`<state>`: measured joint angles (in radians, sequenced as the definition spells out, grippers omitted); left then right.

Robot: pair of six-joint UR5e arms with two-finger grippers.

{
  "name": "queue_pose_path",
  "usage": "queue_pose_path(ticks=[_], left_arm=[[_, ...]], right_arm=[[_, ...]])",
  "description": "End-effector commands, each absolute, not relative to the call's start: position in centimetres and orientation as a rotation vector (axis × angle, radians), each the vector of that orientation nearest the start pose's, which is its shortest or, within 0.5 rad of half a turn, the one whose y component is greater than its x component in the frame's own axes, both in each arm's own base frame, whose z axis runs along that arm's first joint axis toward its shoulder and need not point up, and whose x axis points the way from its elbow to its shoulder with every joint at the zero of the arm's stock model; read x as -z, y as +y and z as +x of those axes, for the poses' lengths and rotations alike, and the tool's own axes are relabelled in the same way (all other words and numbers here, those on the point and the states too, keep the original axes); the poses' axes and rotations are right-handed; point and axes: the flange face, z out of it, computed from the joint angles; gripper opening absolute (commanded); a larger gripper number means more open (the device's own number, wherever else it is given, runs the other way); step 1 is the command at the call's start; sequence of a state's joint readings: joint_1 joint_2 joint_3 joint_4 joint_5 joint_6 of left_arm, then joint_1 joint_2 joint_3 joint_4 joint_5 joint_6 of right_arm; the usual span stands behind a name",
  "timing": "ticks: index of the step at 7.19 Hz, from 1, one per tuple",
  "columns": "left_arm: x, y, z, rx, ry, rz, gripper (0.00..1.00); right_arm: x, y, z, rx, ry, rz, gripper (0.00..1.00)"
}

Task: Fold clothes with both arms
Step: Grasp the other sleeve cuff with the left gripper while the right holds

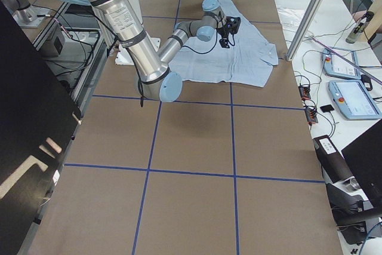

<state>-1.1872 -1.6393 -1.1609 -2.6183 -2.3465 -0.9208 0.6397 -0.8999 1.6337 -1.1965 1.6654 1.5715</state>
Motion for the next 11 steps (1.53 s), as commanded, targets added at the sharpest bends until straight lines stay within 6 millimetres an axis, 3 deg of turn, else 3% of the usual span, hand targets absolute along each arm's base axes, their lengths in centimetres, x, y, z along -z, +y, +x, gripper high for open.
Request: queue_pose_path(ticks=[1,2,5,6,9,10,11], left_arm=[[-71.0,-50.4,14.1,0.211,0.992,0.073,0.77],[-71.3,-50.2,14.3,0.209,0.99,0.066,0.72],[-72.0,-49.7,13.9,0.224,0.97,0.071,0.32],[-71.8,-49.8,13.9,0.223,0.972,0.073,0.0],[-70.7,-50.1,14.0,0.215,0.984,0.09,0.0],[-68.1,-50.5,14.0,0.198,1.011,0.124,0.0],[-64.0,-51.1,14.1,0.168,1.048,0.188,0.0]], right_arm=[[-19.0,-51.0,-47.9,-0.518,-1.088,0.27,0.98],[-19.0,-51.0,-47.9,-0.518,-1.088,0.27,0.98],[-19.0,-51.0,-47.8,-0.52,-1.09,0.27,0.98],[-18.9,-51.0,-47.8,-0.52,-1.091,0.272,0.98],[-18.9,-51.0,-47.7,-0.524,-1.091,0.272,0.98],[-19.0,-50.8,-47.5,-0.522,-1.094,0.273,0.98],[-19.0,-50.2,-46.4,-0.52,-1.104,0.281,0.98]])
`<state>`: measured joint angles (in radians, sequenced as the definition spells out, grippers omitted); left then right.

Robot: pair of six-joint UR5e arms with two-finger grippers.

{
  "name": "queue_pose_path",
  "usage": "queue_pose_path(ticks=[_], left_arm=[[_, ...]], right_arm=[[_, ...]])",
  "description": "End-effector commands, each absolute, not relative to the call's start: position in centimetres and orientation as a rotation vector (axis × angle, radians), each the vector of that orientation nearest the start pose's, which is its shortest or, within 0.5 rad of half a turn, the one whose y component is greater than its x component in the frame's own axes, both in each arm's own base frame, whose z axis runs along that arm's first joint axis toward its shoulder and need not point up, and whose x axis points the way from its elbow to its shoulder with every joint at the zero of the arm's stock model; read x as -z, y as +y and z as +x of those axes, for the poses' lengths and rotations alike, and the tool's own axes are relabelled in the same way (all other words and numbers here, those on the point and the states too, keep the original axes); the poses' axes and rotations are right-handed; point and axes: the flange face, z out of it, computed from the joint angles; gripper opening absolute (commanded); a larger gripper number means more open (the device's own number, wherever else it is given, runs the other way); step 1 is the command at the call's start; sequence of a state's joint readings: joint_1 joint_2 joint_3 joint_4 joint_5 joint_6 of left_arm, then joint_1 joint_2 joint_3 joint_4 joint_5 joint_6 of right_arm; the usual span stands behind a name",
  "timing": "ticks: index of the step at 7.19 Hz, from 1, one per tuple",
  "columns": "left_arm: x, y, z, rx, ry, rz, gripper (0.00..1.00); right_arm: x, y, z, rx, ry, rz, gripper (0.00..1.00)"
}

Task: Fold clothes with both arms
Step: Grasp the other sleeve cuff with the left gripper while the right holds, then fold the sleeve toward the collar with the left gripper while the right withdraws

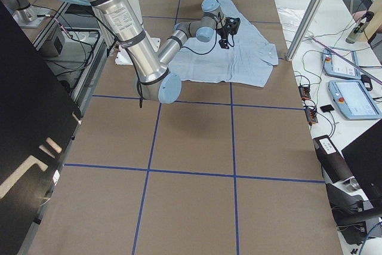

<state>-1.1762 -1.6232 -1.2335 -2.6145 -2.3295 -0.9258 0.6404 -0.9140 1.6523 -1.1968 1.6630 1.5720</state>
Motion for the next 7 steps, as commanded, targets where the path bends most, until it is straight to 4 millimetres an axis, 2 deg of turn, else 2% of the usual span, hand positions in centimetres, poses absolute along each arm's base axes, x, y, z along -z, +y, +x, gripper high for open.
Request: queue_pose_path(ticks=[1,2,3,4,5,6,7], left_arm=[[-61.4,-52.0,14.7,0.143,1.071,0.227,0.0],[-57.8,-54.1,15.7,0.122,1.098,0.271,0.0],[-53.2,-56.4,16.8,0.129,1.12,0.282,0.0],[-45.9,-58.6,20.9,0.161,1.174,0.247,0.0],[-40.7,-59.0,26.6,0.217,1.21,0.206,0.0],[-34.3,-58.6,33.6,0.25,1.267,0.152,0.0],[-28.1,-58.6,39.3,0.326,1.266,0.138,0.0]], right_arm=[[-19.6,-49.7,-45.1,-0.522,-1.108,0.286,0.98],[-20.5,-49.6,-43.8,-0.531,-1.103,0.291,0.98],[-22.1,-49.7,-42.1,-0.544,-1.086,0.296,0.98],[-23.6,-49.9,-40.6,-0.56,-1.07,0.295,0.98],[-24.7,-50.0,-40.2,-0.571,-1.052,0.298,0.98],[-26.0,-50.1,-39.1,-0.581,-1.039,0.291,0.98],[-26.7,-50.3,-37.1,-0.574,-1.03,0.305,0.98]])
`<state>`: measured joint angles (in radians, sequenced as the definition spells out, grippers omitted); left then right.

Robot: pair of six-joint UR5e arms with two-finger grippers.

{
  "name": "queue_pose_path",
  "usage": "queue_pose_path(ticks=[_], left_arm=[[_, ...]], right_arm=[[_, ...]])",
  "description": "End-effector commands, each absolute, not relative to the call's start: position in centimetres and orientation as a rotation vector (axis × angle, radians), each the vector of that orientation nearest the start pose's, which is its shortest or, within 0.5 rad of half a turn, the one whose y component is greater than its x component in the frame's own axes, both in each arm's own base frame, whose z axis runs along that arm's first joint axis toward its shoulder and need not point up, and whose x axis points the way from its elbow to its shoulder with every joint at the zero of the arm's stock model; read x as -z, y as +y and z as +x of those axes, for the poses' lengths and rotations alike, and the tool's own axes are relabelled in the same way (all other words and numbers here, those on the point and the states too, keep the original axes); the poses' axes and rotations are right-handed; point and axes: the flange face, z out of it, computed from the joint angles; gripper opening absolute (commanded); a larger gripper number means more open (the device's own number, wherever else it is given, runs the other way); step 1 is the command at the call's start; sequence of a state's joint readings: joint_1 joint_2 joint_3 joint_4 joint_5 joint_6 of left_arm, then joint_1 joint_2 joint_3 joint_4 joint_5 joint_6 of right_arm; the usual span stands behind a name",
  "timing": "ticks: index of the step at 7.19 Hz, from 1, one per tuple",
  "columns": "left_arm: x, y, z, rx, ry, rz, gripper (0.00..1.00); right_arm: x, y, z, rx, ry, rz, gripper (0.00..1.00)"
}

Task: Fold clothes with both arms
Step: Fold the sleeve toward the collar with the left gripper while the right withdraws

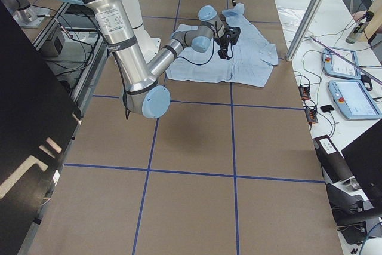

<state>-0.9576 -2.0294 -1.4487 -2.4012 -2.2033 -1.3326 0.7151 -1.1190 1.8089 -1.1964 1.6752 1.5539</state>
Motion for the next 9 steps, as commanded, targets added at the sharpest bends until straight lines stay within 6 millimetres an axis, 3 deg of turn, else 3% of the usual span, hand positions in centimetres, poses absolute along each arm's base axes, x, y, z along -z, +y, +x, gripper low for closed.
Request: queue_pose_path(ticks=[1,2,3,4,7,8,9], left_arm=[[-22.2,-58.1,43.9,0.347,1.285,0.136,0.0],[-16.7,-60.0,47.3,0.4,1.316,0.12,0.0],[-12.3,-60.4,50.5,0.443,1.335,0.109,0.0],[-11.2,-58.4,53.3,0.45,1.341,0.137,0.0],[-10.6,-54.9,58.5,0.435,1.33,0.149,0.0],[-10.8,-54.6,59.0,0.43,1.326,0.147,0.0],[-10.5,-54.7,59.6,0.428,1.322,0.146,0.07]], right_arm=[[-28.1,-50.6,-35.6,-0.552,-1.012,0.295,0.98],[-29.5,-50.6,-35.0,-0.54,-0.988,0.296,0.98],[-30.2,-50.8,-35.0,-0.532,-0.971,0.298,0.98],[-30.9,-51.1,-34.7,-0.513,-0.952,0.308,0.98],[-32.7,-51.5,-32.9,-0.526,-0.923,0.312,0.98],[-32.7,-51.5,-32.9,-0.527,-0.922,0.313,0.98],[-33.1,-51.4,-32.9,-0.528,-0.916,0.308,0.98]])
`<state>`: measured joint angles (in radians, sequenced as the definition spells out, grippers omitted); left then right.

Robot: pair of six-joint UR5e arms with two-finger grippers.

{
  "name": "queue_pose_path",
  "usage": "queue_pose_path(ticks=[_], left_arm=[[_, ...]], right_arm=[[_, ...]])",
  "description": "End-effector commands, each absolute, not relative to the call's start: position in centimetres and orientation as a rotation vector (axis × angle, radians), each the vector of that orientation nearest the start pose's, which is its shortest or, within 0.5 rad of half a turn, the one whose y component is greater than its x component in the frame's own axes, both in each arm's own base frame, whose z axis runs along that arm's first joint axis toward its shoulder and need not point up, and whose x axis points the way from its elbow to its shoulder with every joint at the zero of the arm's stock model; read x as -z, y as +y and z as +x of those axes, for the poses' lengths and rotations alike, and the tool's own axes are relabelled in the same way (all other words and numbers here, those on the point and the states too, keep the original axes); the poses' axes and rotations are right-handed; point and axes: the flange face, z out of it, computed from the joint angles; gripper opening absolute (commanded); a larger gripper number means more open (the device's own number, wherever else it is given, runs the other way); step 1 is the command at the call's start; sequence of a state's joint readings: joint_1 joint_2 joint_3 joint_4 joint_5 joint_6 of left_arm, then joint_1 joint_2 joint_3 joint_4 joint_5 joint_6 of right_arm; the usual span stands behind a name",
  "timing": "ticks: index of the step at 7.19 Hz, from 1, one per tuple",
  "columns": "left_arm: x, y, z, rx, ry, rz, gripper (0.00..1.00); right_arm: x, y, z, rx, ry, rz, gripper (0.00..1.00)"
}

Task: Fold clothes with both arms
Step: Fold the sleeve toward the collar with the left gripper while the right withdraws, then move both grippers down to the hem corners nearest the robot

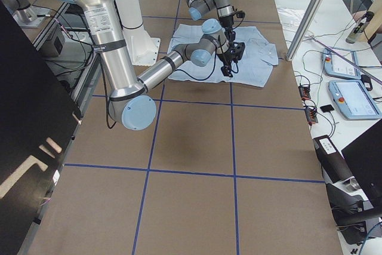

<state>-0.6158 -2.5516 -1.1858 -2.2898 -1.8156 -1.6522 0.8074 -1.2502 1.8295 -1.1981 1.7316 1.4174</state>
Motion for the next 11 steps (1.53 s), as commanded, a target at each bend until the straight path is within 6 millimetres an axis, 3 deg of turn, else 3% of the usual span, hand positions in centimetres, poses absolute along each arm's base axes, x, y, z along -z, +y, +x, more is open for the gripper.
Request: queue_pose_path(ticks=[1,2,3,4,5,6,7,8,9,10,11], left_arm=[[-10.1,-54.8,60.4,0.426,1.315,0.14,0.4],[-9.9,-54.8,60.4,0.423,1.317,0.143,0.91],[-9.5,-54.7,60.5,0.419,1.321,0.145,0.98],[-8.9,-54.5,60.2,0.414,1.331,0.148,0.98],[-8.4,-53.9,59.6,0.407,1.344,0.144,0.98],[-10.7,-53.1,58.1,0.409,1.334,0.141,0.98],[-14.9,-50.5,54.6,0.393,1.305,0.13,0.98],[-18.0,-47.4,50.7,0.264,1.298,0.136,0.98],[-21.5,-45.5,48.8,0.153,1.277,0.11,0.98],[-23.5,-47.4,47.1,0.178,1.237,0.12,0.99],[-26.0,-47.5,46.2,0.13,1.202,0.156,0.99]], right_arm=[[-33.3,-51.3,-32.9,-0.529,-0.916,0.304,0.98],[-33.2,-51.2,-32.8,-0.533,-0.92,0.303,0.98],[-33.0,-51.1,-32.9,-0.532,-0.923,0.303,0.98],[-32.7,-50.7,-33.4,-0.526,-0.931,0.297,0.99],[-31.8,-48.7,-35.9,-0.492,-0.957,0.273,0.99],[-30.4,-44.7,-39.8,-0.434,-0.988,0.229,0.99],[-29.6,-40.9,-41.7,-0.379,-1.011,0.187,0.99],[-29.5,-37.4,-43.5,-0.385,-0.99,0.113,0.99],[-29.2,-34.1,-44.6,-0.386,-0.951,0.056,0.99],[-30.0,-30.4,-46.5,-0.428,-0.904,0.027,0.99],[-31.9,-28.2,-47.4,-0.438,-0.867,0.024,0.99]])
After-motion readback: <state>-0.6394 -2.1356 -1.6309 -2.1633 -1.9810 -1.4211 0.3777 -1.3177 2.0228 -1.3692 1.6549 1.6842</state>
